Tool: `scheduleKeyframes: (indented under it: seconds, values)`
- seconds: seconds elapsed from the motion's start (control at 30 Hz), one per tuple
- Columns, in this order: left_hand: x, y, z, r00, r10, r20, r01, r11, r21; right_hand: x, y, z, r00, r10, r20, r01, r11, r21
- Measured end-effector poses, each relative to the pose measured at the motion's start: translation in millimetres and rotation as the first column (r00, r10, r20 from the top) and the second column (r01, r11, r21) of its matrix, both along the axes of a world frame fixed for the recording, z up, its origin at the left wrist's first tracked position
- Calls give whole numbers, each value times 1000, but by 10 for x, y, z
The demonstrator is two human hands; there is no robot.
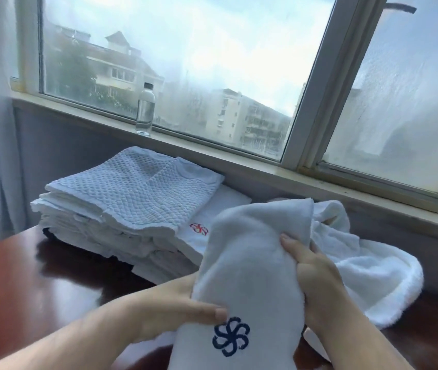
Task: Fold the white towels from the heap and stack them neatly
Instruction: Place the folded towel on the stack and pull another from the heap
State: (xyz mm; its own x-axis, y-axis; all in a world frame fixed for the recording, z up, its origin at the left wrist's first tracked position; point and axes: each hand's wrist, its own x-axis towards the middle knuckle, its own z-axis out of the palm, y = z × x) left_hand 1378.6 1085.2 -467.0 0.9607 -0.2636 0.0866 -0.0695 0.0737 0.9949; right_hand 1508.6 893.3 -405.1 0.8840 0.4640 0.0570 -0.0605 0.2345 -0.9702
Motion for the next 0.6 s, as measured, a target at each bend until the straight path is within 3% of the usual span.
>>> scheduleKeyframes:
  seconds: [0.1,0.17,0.23,0.33,0.47,0.53,0.6]
  values:
    - [70,-11,-40,998,67,-4,-66,995,75,194,36,52,999,-36,5,36,999,-25]
    - [142,5,30,984,179,-9,-178,983,34,329,105,124,999,-50,5,51,999,-16]
    - [237,87,198,966,259,-4,-259,965,-42,494,227,243,999,-45,5,44,999,22]
    - [433,310,595,964,263,40,-255,957,-135,828,521,535,999,11,50,-16,994,106]
    - [796,673,1062,929,352,113,-344,935,-88,1293,967,963,990,33,135,-64,970,234]
    - [984,806,1067,877,481,12,-481,875,50,1510,1181,930,993,58,104,-73,986,152]
    - [1122,868,960,813,577,-80,-544,800,253,1655,1367,657,999,50,18,-48,992,-117]
